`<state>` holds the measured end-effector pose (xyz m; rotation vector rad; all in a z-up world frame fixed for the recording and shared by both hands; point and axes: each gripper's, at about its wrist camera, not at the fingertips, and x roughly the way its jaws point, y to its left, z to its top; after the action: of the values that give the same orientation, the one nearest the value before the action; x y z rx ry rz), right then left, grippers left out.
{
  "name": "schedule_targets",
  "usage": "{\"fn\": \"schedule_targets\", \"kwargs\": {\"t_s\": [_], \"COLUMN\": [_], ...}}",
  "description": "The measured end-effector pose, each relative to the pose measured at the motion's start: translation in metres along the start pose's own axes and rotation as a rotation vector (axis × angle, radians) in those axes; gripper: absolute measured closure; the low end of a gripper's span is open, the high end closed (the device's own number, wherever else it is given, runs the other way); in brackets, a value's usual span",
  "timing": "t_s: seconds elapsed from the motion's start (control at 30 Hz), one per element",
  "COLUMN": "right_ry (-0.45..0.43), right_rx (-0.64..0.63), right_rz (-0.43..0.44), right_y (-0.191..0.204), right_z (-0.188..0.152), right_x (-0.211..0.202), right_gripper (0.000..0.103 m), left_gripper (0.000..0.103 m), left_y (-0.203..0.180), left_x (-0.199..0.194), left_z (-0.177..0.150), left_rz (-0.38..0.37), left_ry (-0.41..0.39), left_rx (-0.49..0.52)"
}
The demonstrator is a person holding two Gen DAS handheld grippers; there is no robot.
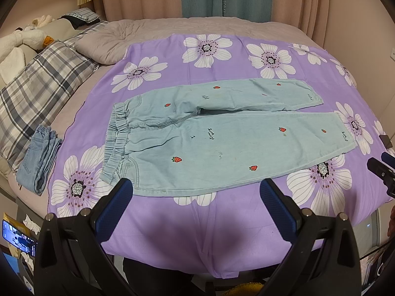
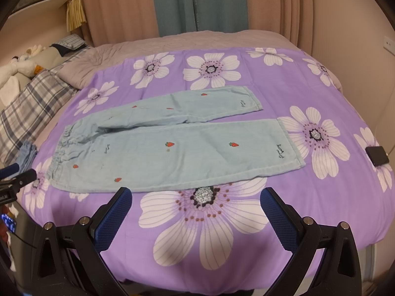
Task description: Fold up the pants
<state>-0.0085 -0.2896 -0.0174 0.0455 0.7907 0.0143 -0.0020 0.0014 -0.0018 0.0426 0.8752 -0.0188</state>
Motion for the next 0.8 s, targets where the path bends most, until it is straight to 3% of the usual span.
{"fn": "schedule_targets", "kwargs": {"t_s": [0.4, 0.5, 0.57, 0.67, 0.8], "right_ry": [0.001, -0.007, -0.012, -0.004, 0.1], "right_rx": [-0.006, -0.019, -0.047, -0.11, -0.216], "right_rz": [0.002, 0.019, 0.045, 0.082, 0.094], "right_y": [0.005, 0.011, 0.021, 0.043, 0.069], "right_z": [0.0, -0.003, -0.004, -0.009, -0.02], "right_x": [0.004, 0.011, 0.021, 0.037, 0.061], "right_gripper": [0.0, 0.0, 0.0, 0.0, 0.0], "left_gripper": [0.0, 0.0, 0.001, 0.004, 0.005], "left_y": [0.001, 0.021, 0.046, 0.079, 0.122], "left_x": [0.013, 0.034, 0.054, 0.081, 0.098], "left_z": [0.004, 0.002, -0.006, -0.022, -0.045], "left_rz": [-0.042, -0.112, -0.16, -0.145, -0.102], "left_ry": [0.007, 0.062, 0.103, 0.216, 0.261], "left_rx": [-0.038, -0.142, -0.295, -0.462, -0.611]}}
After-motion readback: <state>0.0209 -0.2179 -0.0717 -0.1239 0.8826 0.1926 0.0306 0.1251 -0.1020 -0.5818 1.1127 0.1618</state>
